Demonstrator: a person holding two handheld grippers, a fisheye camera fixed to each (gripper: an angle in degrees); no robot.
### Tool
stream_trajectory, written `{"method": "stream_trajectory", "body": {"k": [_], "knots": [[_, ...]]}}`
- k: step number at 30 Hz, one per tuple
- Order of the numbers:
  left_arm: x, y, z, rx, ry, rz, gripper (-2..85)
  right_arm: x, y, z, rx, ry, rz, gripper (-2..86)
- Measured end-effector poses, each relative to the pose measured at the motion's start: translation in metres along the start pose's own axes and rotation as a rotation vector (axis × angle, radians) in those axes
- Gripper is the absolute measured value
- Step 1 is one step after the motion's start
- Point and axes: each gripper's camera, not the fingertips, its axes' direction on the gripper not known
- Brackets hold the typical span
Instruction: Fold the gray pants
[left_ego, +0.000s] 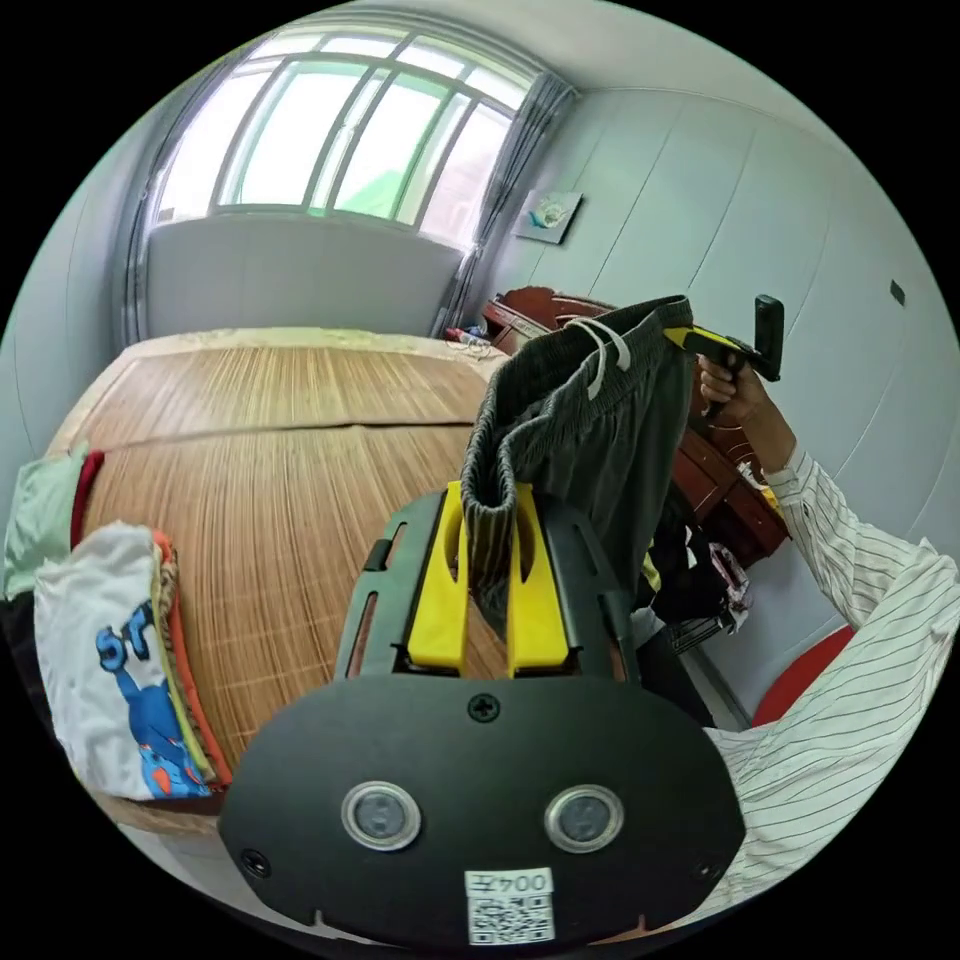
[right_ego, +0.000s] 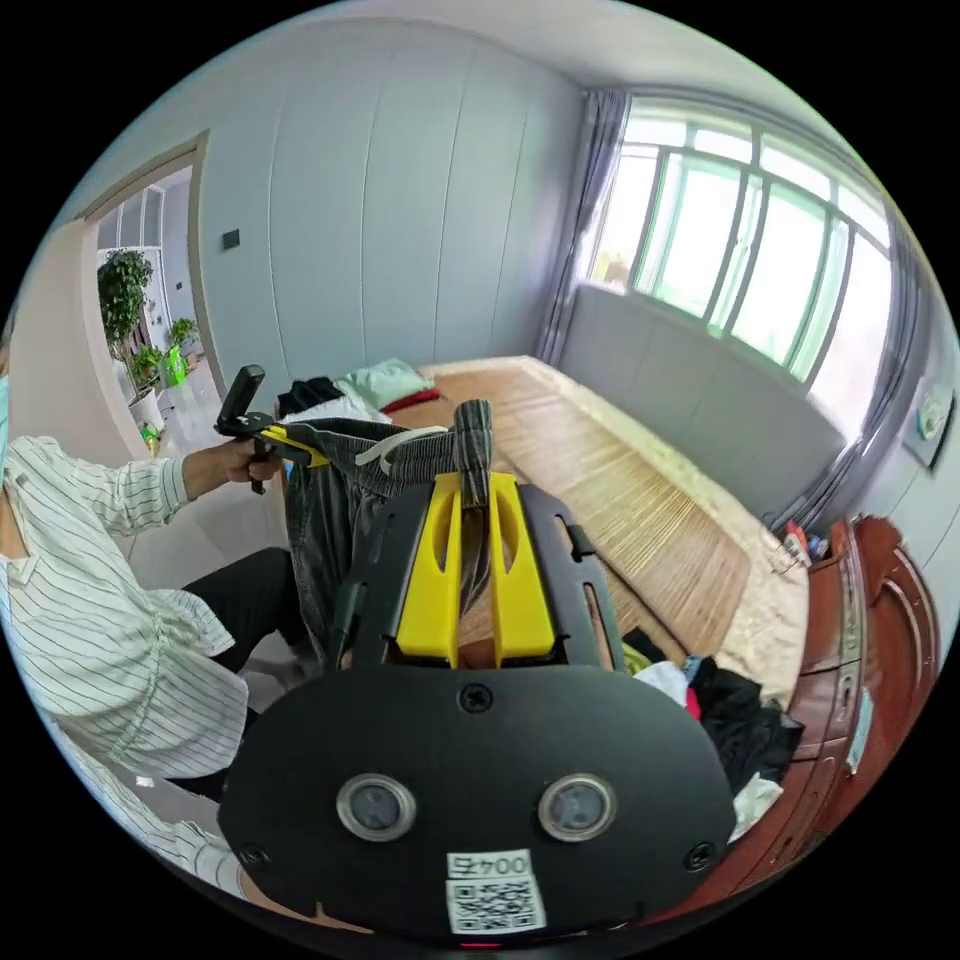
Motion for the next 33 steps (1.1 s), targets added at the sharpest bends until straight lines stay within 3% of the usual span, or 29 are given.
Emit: {"method": "stream_trajectory", "body": {"k": [7,15,26,30,33], "knots": [[0.125,-0.187,-0.124,0.058,-0.028,0.328,5.3,-0.087,-0.067,-0.184,0.203,0.347,0.037,4.1],[0.201,-0.295,-0.268,0.282,-0.082,0.355,2.9,-0.189,-0.110,-0.326,0.374,0.556,0.009,4.0],[0.283,-0.363,-0.439,0.482,-0.255,0.455,2.0,-0.277,-0.137,-0.393,0.515,0.568,-0.106,3.9],[0.288,-0.365,-0.446,0.448,-0.225,0.533,1.9,-0.274,-0.124,-0.394,0.587,0.468,-0.113,4.0],[0.259,-0.373,-0.402,0.325,-0.184,0.499,1.9,-0.251,-0.117,-0.357,0.535,0.418,-0.069,4.0]]}}
